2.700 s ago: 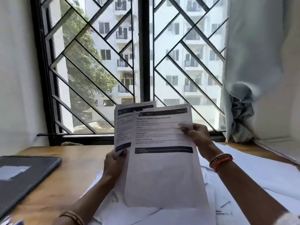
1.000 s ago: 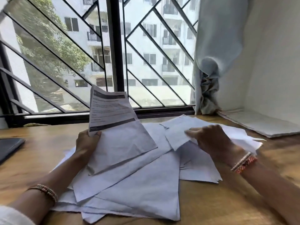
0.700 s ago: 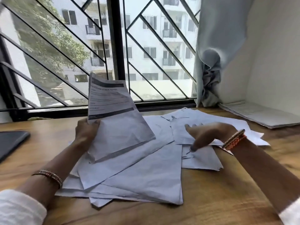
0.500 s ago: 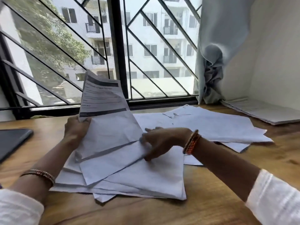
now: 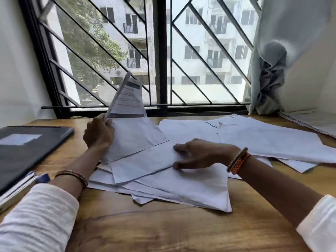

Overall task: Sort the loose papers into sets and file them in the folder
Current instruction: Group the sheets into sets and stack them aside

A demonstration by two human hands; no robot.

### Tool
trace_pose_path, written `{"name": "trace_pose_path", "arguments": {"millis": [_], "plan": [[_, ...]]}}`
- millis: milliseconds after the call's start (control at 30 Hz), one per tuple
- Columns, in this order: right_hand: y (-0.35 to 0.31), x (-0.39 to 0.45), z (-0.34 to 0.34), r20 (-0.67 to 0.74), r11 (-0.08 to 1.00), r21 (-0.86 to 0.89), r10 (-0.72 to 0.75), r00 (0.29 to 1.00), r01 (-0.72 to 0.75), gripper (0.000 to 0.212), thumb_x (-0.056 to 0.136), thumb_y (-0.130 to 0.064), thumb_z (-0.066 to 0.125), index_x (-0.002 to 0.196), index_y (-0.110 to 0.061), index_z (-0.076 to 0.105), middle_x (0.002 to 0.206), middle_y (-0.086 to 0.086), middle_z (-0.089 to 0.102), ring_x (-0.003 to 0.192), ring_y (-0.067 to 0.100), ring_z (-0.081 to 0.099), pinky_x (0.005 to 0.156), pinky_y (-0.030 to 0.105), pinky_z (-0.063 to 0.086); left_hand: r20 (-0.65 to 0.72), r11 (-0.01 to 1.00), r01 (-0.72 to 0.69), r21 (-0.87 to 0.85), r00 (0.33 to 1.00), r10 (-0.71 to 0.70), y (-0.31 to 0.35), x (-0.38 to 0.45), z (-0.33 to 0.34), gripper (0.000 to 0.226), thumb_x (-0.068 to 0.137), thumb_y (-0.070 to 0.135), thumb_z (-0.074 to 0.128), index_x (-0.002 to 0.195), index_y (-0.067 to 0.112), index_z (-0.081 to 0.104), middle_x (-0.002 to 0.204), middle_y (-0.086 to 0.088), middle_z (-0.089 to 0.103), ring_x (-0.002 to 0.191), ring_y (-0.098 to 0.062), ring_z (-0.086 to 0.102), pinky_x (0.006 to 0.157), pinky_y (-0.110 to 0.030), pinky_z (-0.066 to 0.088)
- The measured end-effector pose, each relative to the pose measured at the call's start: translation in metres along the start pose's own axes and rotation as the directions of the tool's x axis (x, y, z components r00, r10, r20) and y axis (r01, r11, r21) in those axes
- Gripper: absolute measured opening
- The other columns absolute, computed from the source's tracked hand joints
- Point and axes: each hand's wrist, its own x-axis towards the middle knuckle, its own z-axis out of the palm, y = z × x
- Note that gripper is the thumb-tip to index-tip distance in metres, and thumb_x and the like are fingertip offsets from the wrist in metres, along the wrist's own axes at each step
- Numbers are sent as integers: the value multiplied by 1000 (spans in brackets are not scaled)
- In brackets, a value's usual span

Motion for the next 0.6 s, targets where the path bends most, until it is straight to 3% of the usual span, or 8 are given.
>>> {"name": "trace_pose_path", "arguments": {"millis": [133,300,433,533,600], "plan": [[-10,1,-1,-137,991,-136,-10,991,-9,50,86,-49,57,123,-15,57,114,11,62,108,33,56,88,37,48,62,990,-75,121,996,68,-3,-9,-1,31,95,25,49,121,14,62,112,-29,60,104,-49,56,86,-47,45],[-11,-6,3,22,999,24,20,1000,-21,64,84,-65,53,119,-12,46,113,11,60,104,30,55,76,31,39,51,984,-111,141,993,105,-1,-10,-6,29,95,22,48,120,16,62,111,-28,60,105,-49,55,85,-47,44],[-13,-9,4,-126,999,54,5,992,2,48,92,-36,58,125,-8,36,97,13,53,87,32,53,72,37,44,63,973,-146,177,989,137,-4,-10,-6,29,95,22,49,121,16,61,112,-28,61,105,-49,56,84,-46,45],[-15,-7,8,-168,999,40,-11,986,18,47,95,-19,52,134,-6,30,102,18,54,90,38,56,77,45,47,97,972,-153,177,986,137,-3,-12,-4,31,96,23,48,124,16,60,114,-29,59,107,-48,55,86,-46,44],[-14,-8,10,-172,995,95,-15,985,31,54,96,-30,52,140,-9,28,117,18,54,104,37,55,88,45,46,110,969,-163,186,983,145,-1,-12,-2,31,96,23,48,123,15,60,114,-29,59,107,-48,55,86,-45,44]]}}
